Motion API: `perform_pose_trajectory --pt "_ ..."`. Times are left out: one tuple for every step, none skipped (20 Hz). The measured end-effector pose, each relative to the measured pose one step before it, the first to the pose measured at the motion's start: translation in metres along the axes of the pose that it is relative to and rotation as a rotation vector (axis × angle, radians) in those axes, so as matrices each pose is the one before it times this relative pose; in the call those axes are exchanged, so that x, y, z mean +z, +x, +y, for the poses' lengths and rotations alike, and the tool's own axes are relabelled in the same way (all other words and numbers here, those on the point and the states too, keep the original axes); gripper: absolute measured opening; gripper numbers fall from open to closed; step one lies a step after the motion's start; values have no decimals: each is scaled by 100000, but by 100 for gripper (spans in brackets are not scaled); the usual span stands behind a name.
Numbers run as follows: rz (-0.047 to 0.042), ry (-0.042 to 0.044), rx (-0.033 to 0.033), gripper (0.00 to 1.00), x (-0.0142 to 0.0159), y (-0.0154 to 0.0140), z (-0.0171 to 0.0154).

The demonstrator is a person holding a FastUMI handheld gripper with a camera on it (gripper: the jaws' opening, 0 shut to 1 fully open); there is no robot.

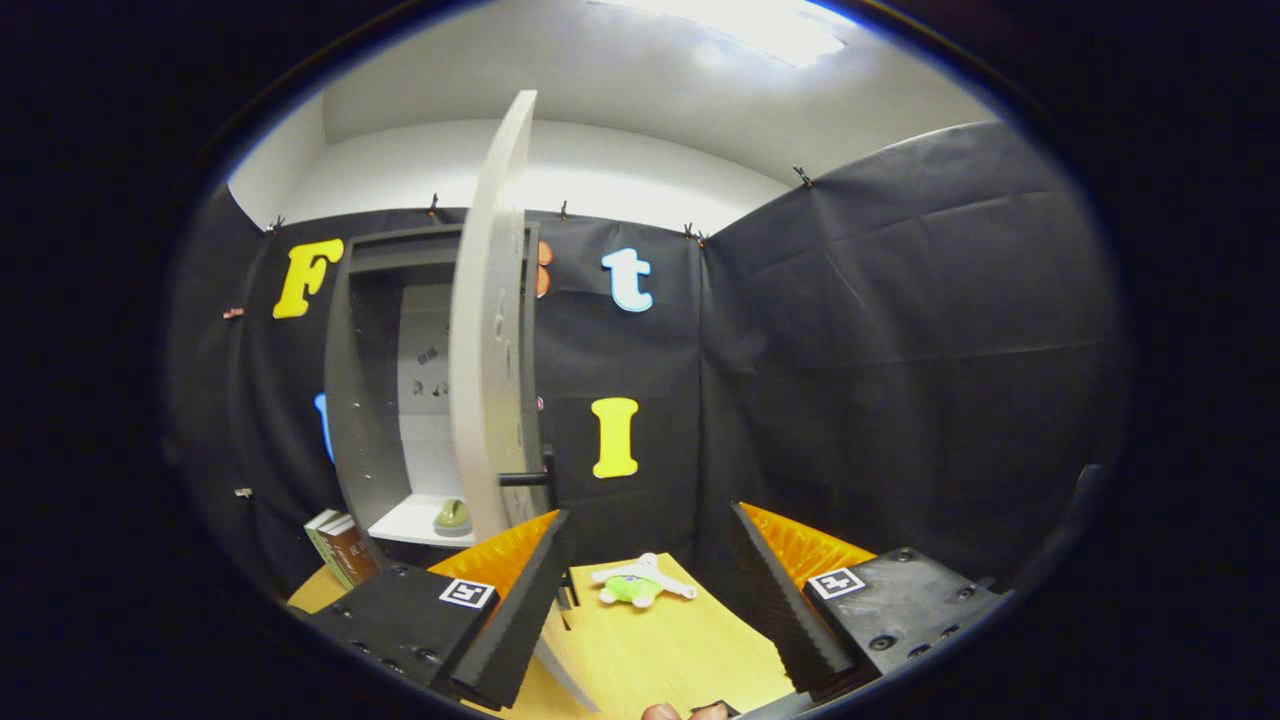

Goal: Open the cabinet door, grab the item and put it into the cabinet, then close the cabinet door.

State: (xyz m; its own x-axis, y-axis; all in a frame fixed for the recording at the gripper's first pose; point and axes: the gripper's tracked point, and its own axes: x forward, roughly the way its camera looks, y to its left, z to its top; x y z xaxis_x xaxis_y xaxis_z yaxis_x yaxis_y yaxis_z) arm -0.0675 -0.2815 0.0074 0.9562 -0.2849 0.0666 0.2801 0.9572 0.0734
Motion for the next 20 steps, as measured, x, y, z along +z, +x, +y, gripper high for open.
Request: perform_pose_trajectory --pt "1581 -1256 -1626 98 -852 1133 -469" --pt "1752 -1765 -1456 98 -685 975 -462" --pt "1199 -1476 -989 98 -518 809 -192" --pt "750 -597 453 98 -256 553 339" --pt "871 226 1100 98 -232 334 745" --pt "379 -721 -1608 98 -83 -45 -125" --pt "-760 -542 -173 97 -56 109 82" --pt "483 -99 -34 96 -28 -269 189" --pt "947 84 163 95 -225 -12 235" --pt "468 133 63 96 -41 -143 246" --pt "3 97 -307 96 38 -65 230" --pt "214 270 -519 95 -2 -177 150" --pt "210 768 -388 96 -46 -212 93" --pt "119 1347 -126 96 -14 -311 187" --pt "273 1384 58 96 -192 -455 247" --pt "125 1427 308 96 -147 -516 352" --pt "54 642 511 96 -183 -382 574" --pt "213 90 350 96 -130 -194 414" --pt "588 -38 401 96 -94 -144 389" --pt "178 187 310 96 -30 -107 376"
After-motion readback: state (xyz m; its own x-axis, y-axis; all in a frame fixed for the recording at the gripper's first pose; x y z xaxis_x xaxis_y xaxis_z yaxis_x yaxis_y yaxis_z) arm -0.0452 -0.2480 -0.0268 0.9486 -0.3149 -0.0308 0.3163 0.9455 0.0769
